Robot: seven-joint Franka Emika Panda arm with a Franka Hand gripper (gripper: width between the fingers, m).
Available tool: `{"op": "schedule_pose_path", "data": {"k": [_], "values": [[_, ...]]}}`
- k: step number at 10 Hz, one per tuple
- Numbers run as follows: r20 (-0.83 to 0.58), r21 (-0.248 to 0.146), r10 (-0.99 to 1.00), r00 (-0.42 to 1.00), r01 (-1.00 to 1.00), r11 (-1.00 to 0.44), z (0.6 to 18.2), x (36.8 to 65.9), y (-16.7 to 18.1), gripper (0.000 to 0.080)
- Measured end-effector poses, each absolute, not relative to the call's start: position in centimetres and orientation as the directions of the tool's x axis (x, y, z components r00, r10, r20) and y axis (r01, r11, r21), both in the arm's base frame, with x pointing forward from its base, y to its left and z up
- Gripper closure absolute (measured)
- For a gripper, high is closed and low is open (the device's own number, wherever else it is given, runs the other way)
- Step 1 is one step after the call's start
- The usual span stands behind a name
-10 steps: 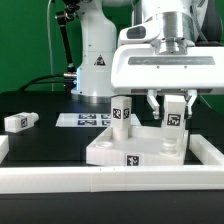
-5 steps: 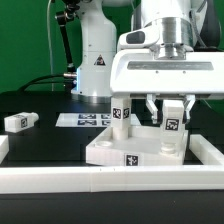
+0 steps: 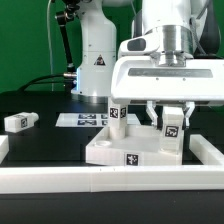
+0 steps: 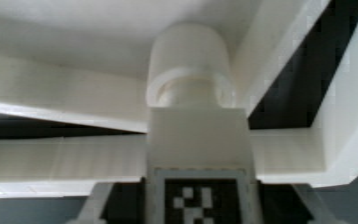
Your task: Assemble square table
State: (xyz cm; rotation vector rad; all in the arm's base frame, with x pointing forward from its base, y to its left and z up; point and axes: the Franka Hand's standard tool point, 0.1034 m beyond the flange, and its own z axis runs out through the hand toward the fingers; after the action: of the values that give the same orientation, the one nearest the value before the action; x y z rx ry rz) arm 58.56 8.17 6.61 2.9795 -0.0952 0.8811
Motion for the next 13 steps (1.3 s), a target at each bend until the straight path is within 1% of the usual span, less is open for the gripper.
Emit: {"op": "schedule_pose_path", "data": {"k": [4,5,6,7,8,9,12,13], "values": [[0.533,0.015,-0.048,0.844,-0.066,-0.998,6.4,58.5,8.2,0.0512],[0.533,0.016,-0.045,0.845,-0.064,-0.998,6.4,58.5,8.2,0.0406],[0.532,0.018,-0.043,0.845,-0.062,-0.998,6.4,58.5,8.2,0.0269],[0.532,0.018,-0.042,0.846,-0.061,-0.998,6.4,58.5,8.2,0.018],[0.532,0.019,-0.04,0.846,-0.059,-0.998,6.4,58.5,8.2,0.018],[0.532,0.02,-0.039,0.846,-0.059,-0.998,6.4,58.5,8.2,0.0156],[0.527,0.022,-0.035,0.849,-0.055,-0.998,6.4,58.5,8.1,0.015],[0.514,0.019,-0.032,0.857,-0.049,-0.999,7.4,58.8,7.8,0.015]]}}
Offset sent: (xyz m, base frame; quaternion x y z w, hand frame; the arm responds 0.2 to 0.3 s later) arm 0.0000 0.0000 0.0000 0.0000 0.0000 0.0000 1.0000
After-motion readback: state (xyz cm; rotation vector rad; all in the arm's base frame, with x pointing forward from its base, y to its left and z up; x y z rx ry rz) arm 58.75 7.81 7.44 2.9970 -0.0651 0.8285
